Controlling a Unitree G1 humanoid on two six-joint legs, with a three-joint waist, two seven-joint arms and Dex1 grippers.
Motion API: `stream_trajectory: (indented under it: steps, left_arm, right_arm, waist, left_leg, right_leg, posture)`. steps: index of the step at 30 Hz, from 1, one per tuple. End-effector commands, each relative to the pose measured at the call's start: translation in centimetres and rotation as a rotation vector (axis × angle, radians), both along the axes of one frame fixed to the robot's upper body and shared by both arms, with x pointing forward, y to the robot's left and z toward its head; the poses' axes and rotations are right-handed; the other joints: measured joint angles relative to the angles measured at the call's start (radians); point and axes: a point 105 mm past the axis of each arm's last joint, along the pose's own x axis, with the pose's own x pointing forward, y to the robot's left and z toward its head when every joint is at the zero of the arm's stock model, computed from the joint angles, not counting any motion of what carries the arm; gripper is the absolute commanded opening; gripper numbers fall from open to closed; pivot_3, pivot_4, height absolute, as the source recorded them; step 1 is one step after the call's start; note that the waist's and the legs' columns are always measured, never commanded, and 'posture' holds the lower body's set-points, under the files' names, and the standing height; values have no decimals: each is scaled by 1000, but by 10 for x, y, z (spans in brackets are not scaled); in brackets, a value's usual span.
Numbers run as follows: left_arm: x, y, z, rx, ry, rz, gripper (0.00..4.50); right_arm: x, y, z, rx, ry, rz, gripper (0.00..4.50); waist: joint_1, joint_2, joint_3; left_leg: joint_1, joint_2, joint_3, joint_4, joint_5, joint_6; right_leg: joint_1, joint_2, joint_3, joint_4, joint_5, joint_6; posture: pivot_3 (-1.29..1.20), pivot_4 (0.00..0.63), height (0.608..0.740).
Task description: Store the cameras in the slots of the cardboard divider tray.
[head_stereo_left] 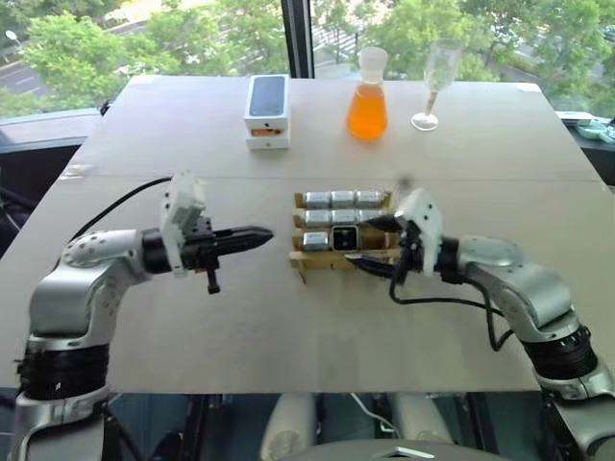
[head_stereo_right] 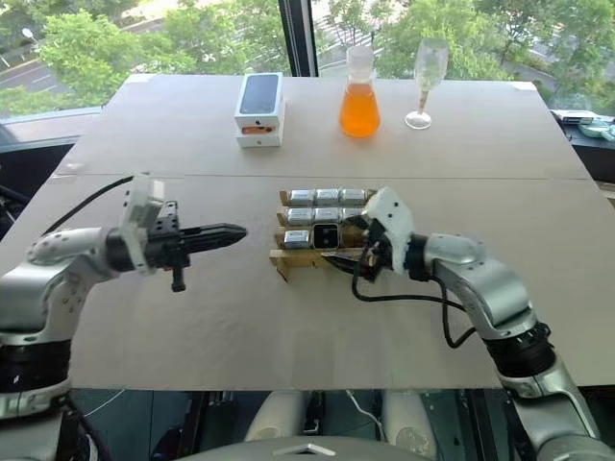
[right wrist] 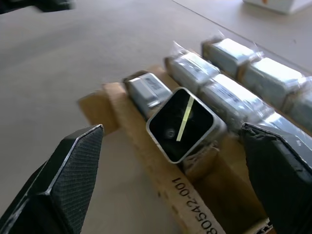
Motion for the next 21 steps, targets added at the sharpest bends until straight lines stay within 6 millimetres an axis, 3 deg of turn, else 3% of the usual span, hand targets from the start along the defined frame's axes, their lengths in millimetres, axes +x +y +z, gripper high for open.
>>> stream_trajectory:
  steps: [1,5,15,18,21]
  left_arm:
    - [-2,4,11,25,-75,25,35]
    - [-3,-1,19,-17,-90,27,35]
    - [-7,-6,19,2,-74,-29,35]
    - [-10,-9,18,11,-60,-68,0]
    - [-8,-11,17,12,-59,-80,0]
  right_arm:
    - [1,5,4,-21,3,8,4500]
    - [8,10,4,-35,27,-23,4500]
    - [2,24,-1,-46,71,34,4500]
    - [5,25,1,-19,76,22,3322]
    - [7,23,3,21,82,20,1700]
  waist:
    - [3,0,0]
    - [2,-1,0]
    - [-12,-1,0]
    - [-13,-1,0]
    - [-12,-1,0]
  left_leg:
    - [-1,0,0,0,0,0]
    - [-2,-1,-2,0,0,1]
    - [-2,-1,-2,0,-1,1]
    - [-2,-1,-2,-1,-1,1]
    - [-2,-1,-2,-1,-1,1]
  right_leg:
    - [-1,-1,-1,0,0,0]
    - [-1,-1,-2,-1,0,0]
    - [-1,-1,-2,-1,0,0]
    - [-2,0,-2,-1,0,0]
    - [-2,0,-2,-1,0,0]
  posture:
    - [0,150,740]
    - [0,150,740]
    - [0,150,740]
    - [0,150,740]
    - [0,150,740]
